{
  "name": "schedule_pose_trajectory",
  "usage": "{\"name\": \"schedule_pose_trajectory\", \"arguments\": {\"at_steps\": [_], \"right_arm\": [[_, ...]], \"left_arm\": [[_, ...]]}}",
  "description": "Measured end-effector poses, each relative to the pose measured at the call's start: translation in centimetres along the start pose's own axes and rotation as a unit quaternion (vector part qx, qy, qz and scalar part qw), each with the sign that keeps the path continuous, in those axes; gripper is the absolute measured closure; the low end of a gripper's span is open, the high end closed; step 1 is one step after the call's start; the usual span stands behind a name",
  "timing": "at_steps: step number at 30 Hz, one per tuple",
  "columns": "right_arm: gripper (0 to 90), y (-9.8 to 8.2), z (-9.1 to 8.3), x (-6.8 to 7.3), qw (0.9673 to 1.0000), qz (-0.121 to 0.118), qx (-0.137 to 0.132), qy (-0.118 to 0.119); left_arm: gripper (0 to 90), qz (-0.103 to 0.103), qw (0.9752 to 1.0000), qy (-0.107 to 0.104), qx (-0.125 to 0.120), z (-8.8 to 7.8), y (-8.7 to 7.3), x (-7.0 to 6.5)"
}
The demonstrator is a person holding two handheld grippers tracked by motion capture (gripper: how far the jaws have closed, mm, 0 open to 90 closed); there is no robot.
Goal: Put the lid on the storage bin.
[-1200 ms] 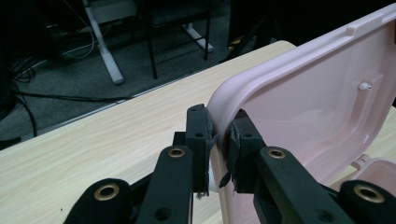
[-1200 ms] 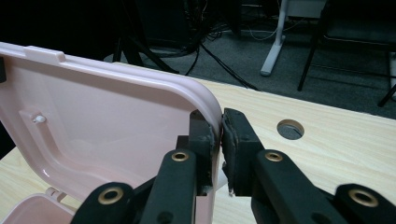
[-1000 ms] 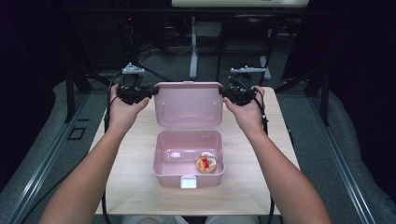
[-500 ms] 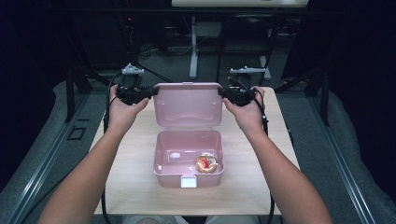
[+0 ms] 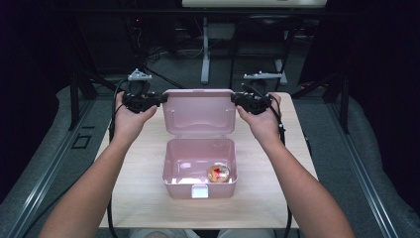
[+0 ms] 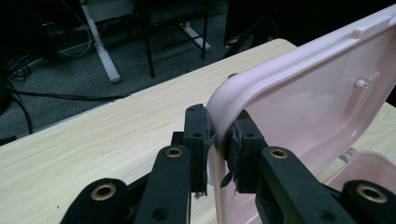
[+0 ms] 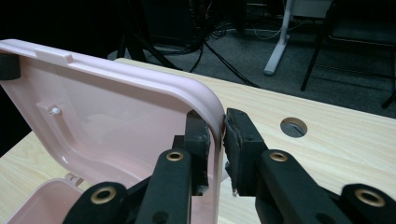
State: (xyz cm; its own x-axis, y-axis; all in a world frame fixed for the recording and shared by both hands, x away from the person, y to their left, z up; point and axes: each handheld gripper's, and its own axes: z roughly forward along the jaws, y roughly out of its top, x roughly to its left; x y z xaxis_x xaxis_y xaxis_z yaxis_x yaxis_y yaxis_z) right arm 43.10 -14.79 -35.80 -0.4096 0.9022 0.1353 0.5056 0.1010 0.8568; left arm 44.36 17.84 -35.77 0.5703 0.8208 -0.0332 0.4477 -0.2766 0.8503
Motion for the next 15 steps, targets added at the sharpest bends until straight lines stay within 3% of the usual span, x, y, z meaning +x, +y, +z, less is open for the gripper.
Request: {"name": "schedule_pose_trajectory", "arguments": {"at_steps": [15], "right_arm": [[71.7, -0.55, -0.69, 0.61, 0.9999, -0.010, 0.002, 0.009]], "left_arm": [[74.7, -0.011, 0.9996, -0.024, -0.008, -0.86, -0.34, -0.19]]}}
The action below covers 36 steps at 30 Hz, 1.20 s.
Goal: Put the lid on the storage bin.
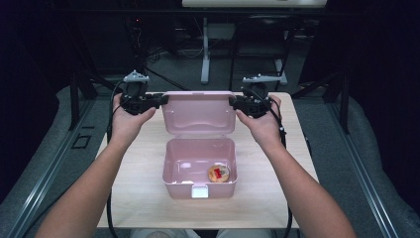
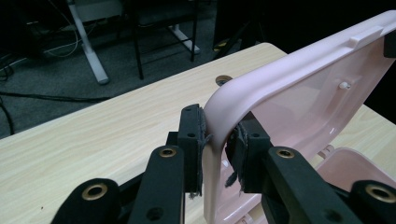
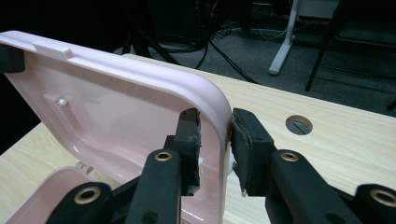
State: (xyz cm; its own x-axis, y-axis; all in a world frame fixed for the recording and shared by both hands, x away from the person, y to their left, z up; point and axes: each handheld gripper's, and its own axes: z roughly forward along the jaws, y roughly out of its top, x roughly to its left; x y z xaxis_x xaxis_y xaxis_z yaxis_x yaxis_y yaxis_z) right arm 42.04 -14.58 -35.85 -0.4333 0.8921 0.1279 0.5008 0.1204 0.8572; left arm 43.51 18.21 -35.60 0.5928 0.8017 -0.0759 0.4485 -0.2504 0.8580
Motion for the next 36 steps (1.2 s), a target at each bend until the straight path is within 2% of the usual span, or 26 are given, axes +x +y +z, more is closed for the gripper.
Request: {"name": "schedule_pose_trajectory", "arguments": {"at_steps": [8, 16, 20, 31, 36], "right_arm": [[68.5, -0.4, -0.7, 0.0, 0.9998, 0.002, -0.002, 0.019], [64.3, -0.8, -1.2, 0.3, 0.9997, -0.015, -0.005, 0.021], [62.2, -0.8, -1.2, 0.4, 0.9995, -0.020, -0.007, 0.025], [57.8, -1.0, -1.3, 0.7, 0.9992, -0.025, -0.013, 0.029], [56.3, -1.1, -1.4, 1.0, 0.9988, -0.032, -0.014, 0.033]], "left_arm": [[68.6, -0.001, 0.9998, -0.017, -0.007, -0.4, -0.3, -0.3], [59.3, -0.004, 0.9995, -0.031, -0.006, -0.5, -0.4, -0.7], [58.6, 0.007, 0.9993, -0.037, -0.005, -0.6, -0.4, -0.7], [56.4, 0.006, 0.9987, -0.049, -0.011, -0.8, -0.8, -0.8], [56.0, 0.001, 0.9980, -0.063, -0.007, -0.9, -0.9, -0.9]]}}
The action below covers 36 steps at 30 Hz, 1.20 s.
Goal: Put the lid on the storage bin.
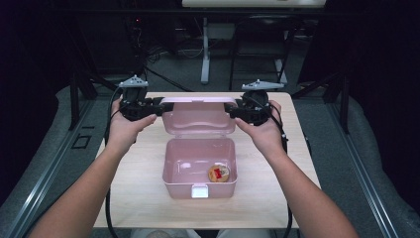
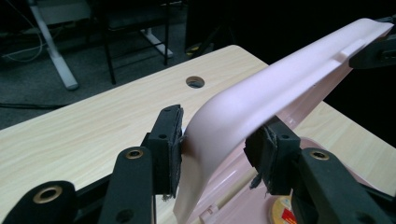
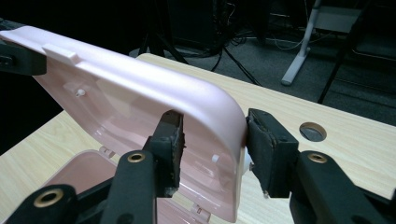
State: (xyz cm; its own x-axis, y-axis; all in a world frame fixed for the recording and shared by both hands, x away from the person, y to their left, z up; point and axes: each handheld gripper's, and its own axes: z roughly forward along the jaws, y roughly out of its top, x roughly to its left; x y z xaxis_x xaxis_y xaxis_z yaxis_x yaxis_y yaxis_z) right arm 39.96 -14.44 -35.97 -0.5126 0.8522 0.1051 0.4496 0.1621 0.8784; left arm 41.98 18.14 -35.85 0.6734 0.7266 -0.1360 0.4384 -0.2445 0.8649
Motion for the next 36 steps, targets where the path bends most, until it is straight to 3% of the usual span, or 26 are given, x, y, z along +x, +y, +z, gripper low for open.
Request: {"name": "schedule_pose_trajectory", "arguments": {"at_steps": [7, 26, 36], "right_arm": [[55.0, 0.0, 0.0, 0.3, 1.0000, -0.001, -0.001, 0.004], [51.8, -0.7, -0.6, 0.7, 0.9999, -0.006, -0.007, 0.014], [50.1, -1.1, -0.8, 0.8, 0.9997, -0.008, -0.009, 0.019]], "left_arm": [[53.5, 0.011, 0.9999, 0.002, 0.001, -0.1, -0.1, -0.5], [48.7, 0.019, 0.9997, -0.015, -0.001, -0.4, -0.7, -0.9], [47.2, 0.021, 0.9997, -0.012, 0.000, -0.5, -1.0, -1.3]]}}
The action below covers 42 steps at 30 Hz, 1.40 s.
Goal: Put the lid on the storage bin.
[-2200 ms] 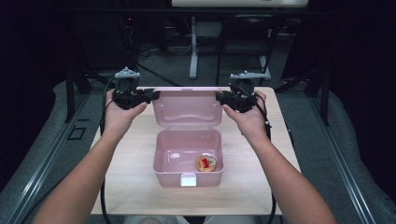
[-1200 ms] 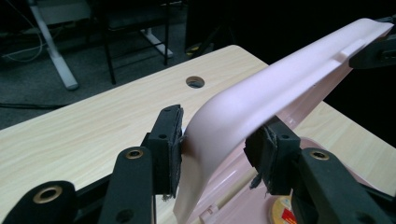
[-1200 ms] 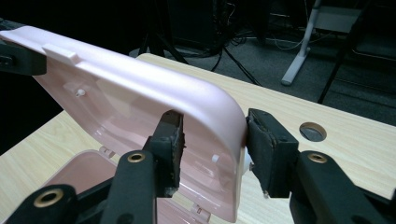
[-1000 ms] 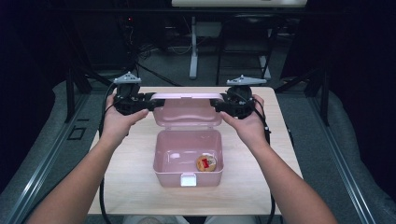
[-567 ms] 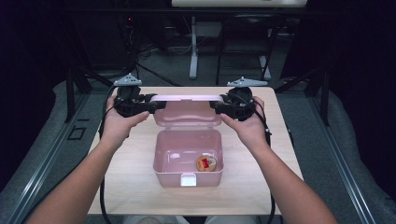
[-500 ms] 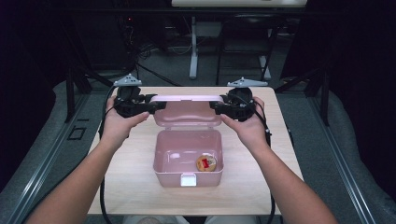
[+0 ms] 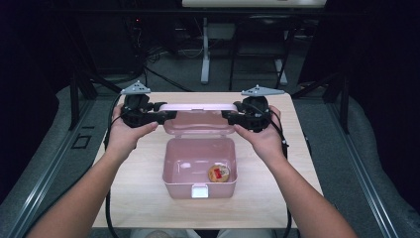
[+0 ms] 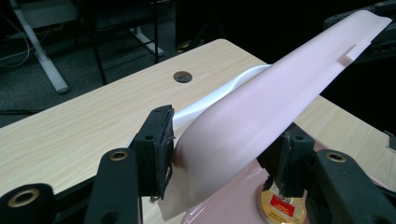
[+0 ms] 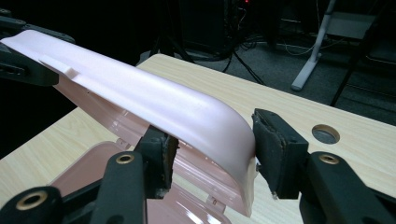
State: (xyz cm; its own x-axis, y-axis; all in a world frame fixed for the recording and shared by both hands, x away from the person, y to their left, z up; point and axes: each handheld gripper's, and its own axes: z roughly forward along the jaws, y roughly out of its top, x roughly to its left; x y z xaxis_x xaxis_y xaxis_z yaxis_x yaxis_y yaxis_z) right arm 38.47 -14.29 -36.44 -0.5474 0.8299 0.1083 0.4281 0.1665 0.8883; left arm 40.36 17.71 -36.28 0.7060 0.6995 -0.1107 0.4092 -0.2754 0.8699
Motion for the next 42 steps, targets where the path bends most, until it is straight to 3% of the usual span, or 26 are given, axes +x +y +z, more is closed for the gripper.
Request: {"name": "schedule_pose_trajectory", "arguments": {"at_steps": [13, 42], "right_arm": [[47.7, -0.5, -0.4, 0.3, 0.9999, -0.008, 0.004, 0.007], [44.6, -1.8, -1.5, 1.0, 0.9996, -0.028, 0.001, 0.011]], "left_arm": [[44.0, -0.008, 0.9998, -0.016, 0.000, -0.3, -0.7, -0.2], [41.2, 0.016, 0.9998, -0.013, 0.001, -1.1, -1.8, -1.2]]}}
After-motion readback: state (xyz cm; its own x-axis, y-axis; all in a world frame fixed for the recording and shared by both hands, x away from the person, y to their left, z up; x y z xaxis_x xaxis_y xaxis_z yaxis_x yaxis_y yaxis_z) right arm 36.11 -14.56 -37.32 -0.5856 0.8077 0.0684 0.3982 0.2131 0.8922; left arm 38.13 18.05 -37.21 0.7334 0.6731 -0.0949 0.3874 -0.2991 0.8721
